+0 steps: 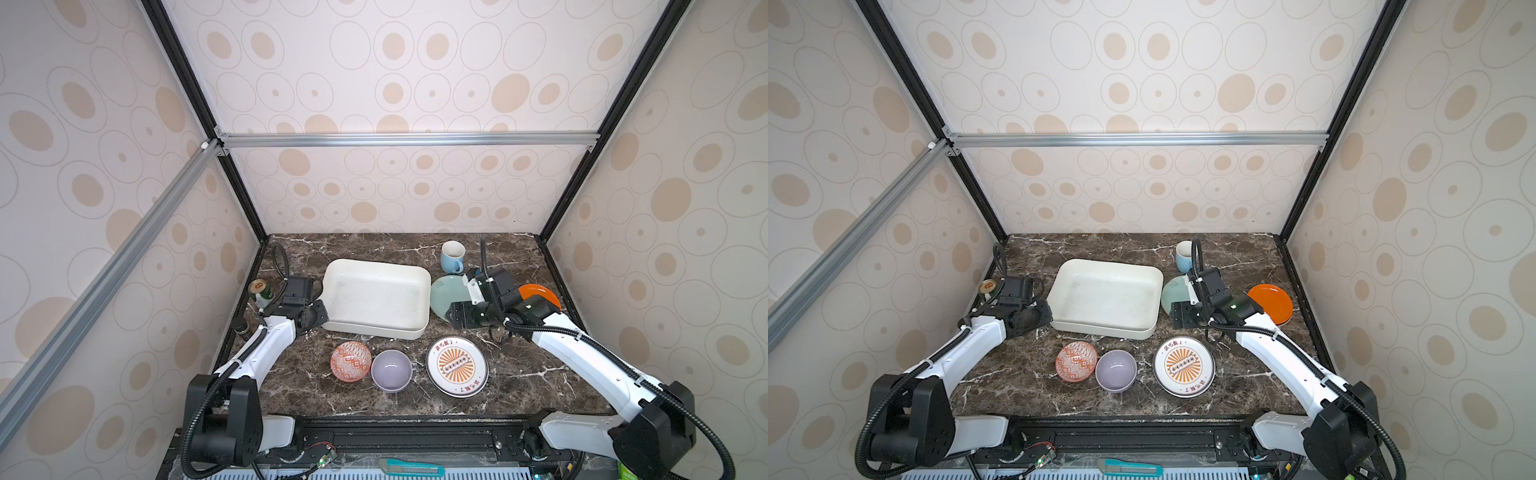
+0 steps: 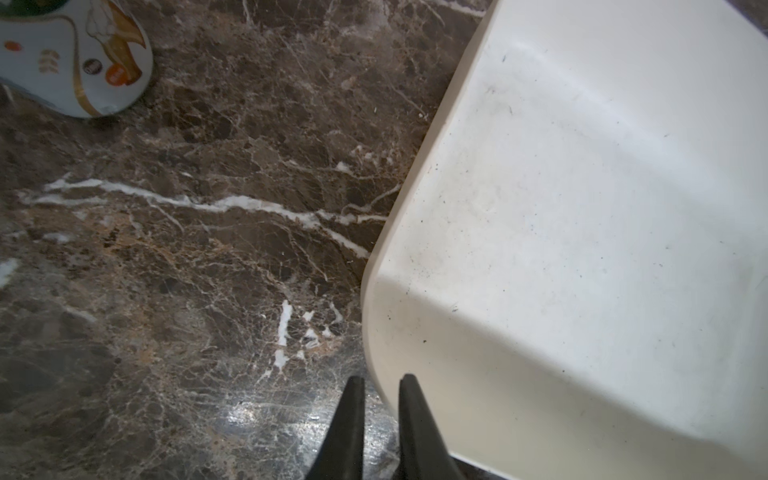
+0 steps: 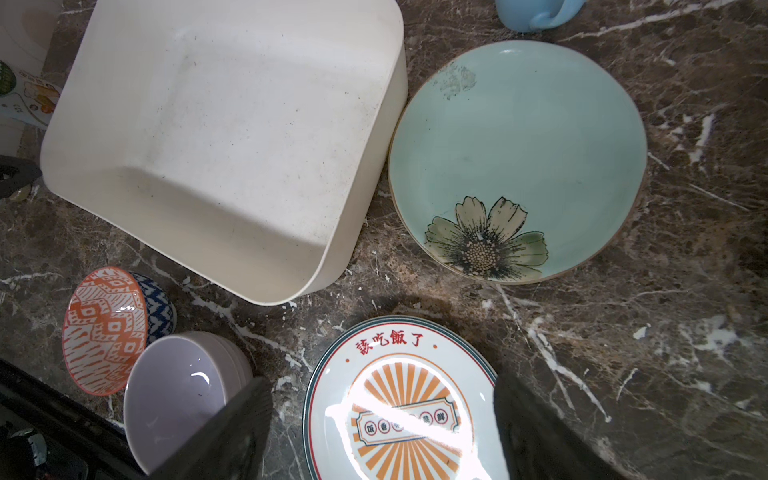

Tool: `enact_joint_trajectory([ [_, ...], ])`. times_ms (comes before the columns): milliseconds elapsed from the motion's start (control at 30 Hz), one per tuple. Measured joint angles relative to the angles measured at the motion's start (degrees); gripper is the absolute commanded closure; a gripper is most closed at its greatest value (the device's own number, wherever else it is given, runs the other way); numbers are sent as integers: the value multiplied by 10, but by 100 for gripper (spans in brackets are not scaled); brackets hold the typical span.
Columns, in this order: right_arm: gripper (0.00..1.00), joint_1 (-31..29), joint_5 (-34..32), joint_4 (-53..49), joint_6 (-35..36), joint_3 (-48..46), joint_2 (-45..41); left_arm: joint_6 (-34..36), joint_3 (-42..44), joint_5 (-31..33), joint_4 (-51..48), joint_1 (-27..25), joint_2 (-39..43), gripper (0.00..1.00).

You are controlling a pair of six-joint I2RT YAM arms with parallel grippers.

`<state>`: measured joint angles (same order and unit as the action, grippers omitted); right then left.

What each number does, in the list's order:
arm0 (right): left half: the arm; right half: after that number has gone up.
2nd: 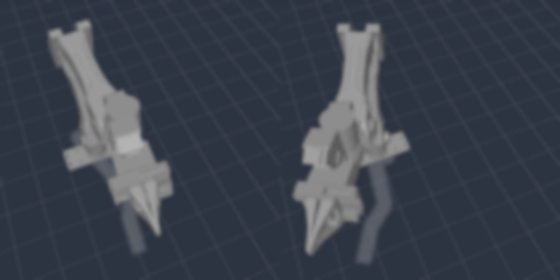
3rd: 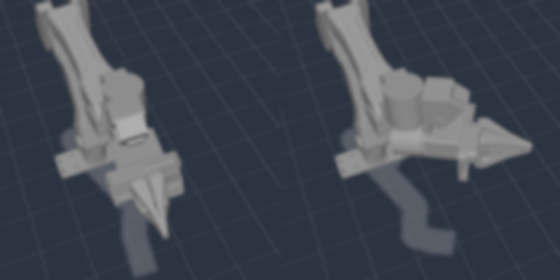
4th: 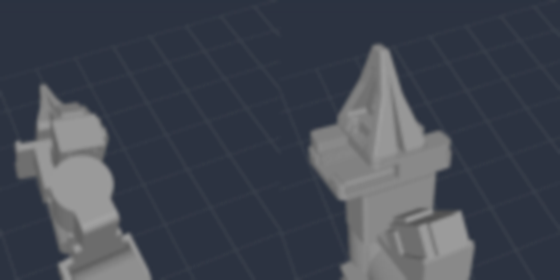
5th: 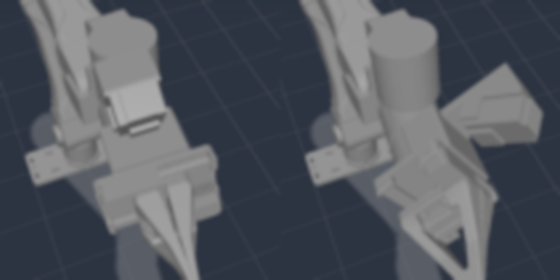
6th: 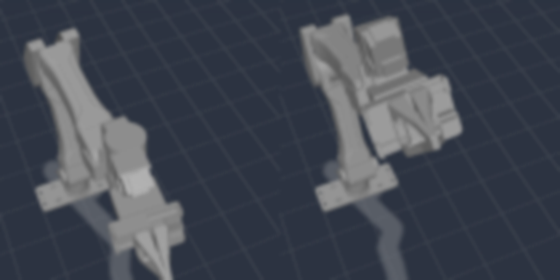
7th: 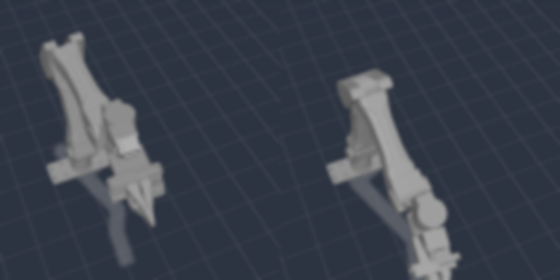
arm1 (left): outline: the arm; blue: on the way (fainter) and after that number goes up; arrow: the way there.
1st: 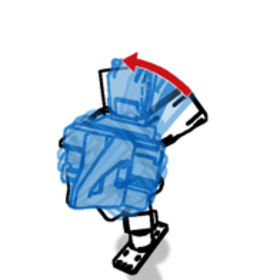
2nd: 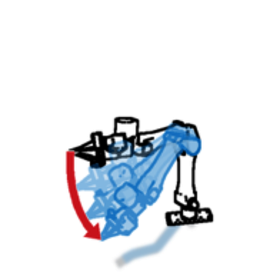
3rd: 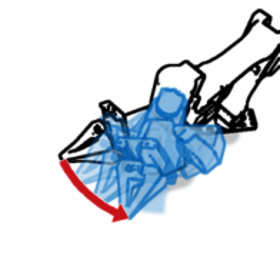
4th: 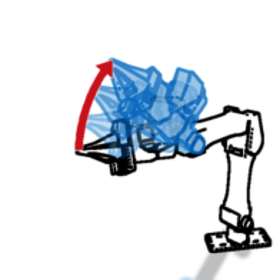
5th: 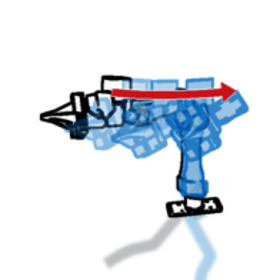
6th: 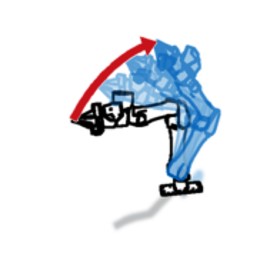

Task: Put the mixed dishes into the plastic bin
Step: 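Drag the white bin toward the table center with the left gripper, then move the right gripper to the lavender bowl and grasp its rim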

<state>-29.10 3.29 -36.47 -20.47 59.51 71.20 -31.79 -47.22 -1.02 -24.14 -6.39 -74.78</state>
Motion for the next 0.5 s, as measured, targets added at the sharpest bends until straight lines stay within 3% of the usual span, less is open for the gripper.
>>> enact_joint_trajectory([
  [133,16,-26,0,-21,-3,0,0,0,0,-3,-2,-35,33,27],
  [233,16,-58,-2,-37,-10,0,0,7,0,-9,-2,-80,74,11],
  [333,18,-94,-3,-44,-23,-2,0,14,0,-18,-1,-134,121,1],
  [500,22,-164,-10,-44,-57,-19,10,16,11,-34,3,-201,192,1],
])
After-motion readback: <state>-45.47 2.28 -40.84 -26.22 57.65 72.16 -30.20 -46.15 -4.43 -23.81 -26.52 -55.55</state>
